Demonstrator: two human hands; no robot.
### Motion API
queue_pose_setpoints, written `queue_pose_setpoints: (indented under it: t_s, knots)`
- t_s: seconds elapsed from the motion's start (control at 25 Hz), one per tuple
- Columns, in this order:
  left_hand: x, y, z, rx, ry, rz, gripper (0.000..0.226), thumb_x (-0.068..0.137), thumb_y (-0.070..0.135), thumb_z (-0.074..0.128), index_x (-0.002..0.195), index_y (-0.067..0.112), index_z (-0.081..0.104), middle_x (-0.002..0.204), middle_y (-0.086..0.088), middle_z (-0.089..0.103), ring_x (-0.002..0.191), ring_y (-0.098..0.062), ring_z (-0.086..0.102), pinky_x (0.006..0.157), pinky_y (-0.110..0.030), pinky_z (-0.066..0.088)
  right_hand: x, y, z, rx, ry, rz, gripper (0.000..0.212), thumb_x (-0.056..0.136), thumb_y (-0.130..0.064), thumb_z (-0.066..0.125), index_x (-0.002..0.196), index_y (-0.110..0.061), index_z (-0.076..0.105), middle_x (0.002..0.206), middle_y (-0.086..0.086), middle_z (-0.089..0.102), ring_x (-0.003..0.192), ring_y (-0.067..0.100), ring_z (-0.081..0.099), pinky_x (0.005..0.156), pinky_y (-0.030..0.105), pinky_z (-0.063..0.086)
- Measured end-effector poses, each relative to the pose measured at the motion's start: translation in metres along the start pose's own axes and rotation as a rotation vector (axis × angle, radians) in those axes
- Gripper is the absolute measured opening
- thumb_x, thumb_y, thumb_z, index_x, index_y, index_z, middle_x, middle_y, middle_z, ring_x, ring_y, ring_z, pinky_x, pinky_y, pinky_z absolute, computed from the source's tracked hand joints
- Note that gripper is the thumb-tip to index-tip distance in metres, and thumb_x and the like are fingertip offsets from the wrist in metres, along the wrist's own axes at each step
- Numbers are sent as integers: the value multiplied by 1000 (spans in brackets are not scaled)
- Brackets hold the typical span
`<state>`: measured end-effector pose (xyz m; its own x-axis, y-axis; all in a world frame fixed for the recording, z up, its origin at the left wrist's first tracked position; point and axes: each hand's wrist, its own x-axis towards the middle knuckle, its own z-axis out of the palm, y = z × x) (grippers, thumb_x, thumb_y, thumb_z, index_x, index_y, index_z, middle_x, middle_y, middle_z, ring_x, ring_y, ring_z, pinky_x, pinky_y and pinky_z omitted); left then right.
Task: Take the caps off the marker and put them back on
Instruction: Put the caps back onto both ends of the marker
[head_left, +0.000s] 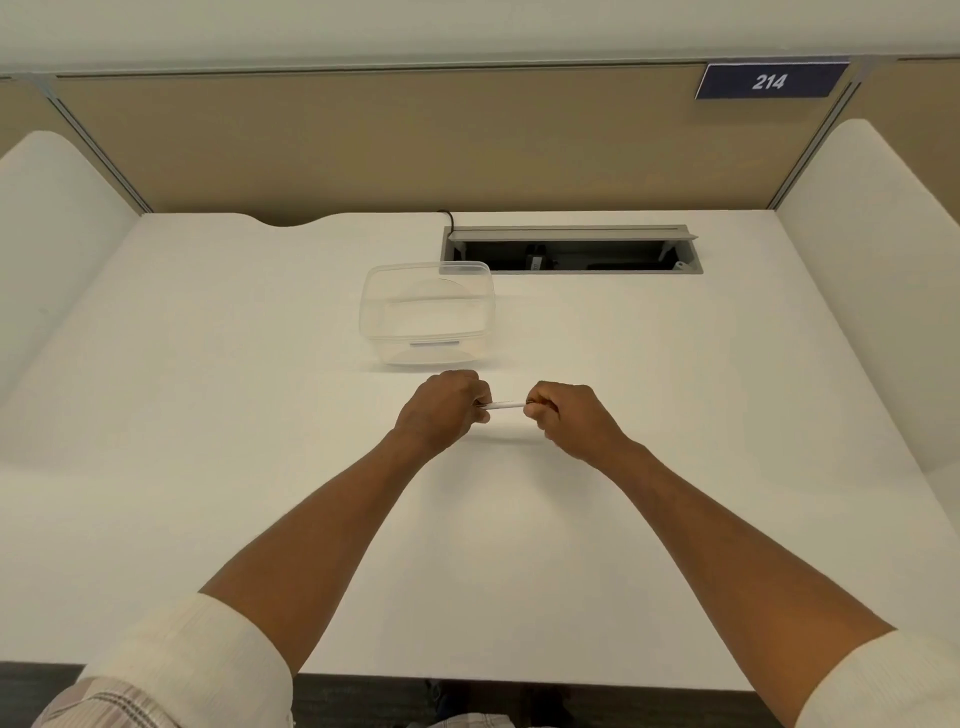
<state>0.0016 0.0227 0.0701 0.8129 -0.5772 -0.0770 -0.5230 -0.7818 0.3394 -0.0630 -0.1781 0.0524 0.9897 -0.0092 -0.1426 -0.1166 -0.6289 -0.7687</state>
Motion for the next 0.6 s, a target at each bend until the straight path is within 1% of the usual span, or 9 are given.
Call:
queue_pose_setpoints:
  t_s: [0.12,0.16,0.2,0.28,0.36,0.44,0.48,0.56,0.6]
  knots:
    - [0,-3,1,-83,-42,-12,9,81,20,75,86,14,70,78,6,56,78,-20,54,63,-28,35,-1,3,-5,-259,-14,-112,21,95,-26,51,74,-21,55,64,-5,53,64,17,47,59,36,41]
    - [0,-3,2,-103,-48,-19,9,80,20,76,85,15,70,78,6,57,77,-19,53,62,-28,34,0,2,-5,-299,-8,-129,23,96,-27,50,74,-20,53,63,-6,51,64,18,46,58,36,40]
    - [0,-2,3,-128,-52,-31,9,79,20,76,84,15,70,77,6,58,76,-18,53,62,-28,35,0,0,-3,-279,6,-130,26,96,-27,50,72,-17,52,61,-5,48,62,18,44,57,36,37]
    - [0,1,2,-182,-34,-62,10,77,19,78,82,14,70,78,3,62,73,-17,52,60,-29,36,0,-7,2,-112,61,-81,34,97,-22,51,65,-12,45,56,-5,40,57,16,36,54,35,31]
    - [2,1,-1,-172,-9,-61,10,78,18,77,83,13,70,80,0,63,73,-18,52,61,-30,39,2,-12,6,30,86,28,38,99,-21,49,64,-13,38,57,-3,34,56,15,29,54,32,26]
    - [1,2,-4,-88,12,-20,8,82,18,73,87,12,70,82,-1,62,76,-21,54,64,-33,42,3,-16,12,201,64,197,36,98,-25,48,65,-14,39,60,-2,34,56,16,27,54,32,24]
    - [1,2,-5,-42,30,5,7,84,17,71,89,12,70,83,-2,62,77,-23,55,64,-34,44,3,-18,14,334,56,303,34,96,-27,49,64,-16,41,60,-2,33,55,16,26,53,30,23]
    - [1,1,-4,33,62,51,6,87,16,68,91,11,69,84,-2,61,74,-28,57,62,-36,46,3,-23,18,568,40,488,31,92,-25,48,62,-17,40,59,-3,30,50,15,22,48,28,20]
    - [0,1,-3,58,70,65,5,88,15,67,91,11,69,84,-3,60,72,-29,57,61,-37,46,3,-25,18,636,20,548,31,91,-22,47,62,-18,39,56,-4,28,47,14,20,46,27,18]
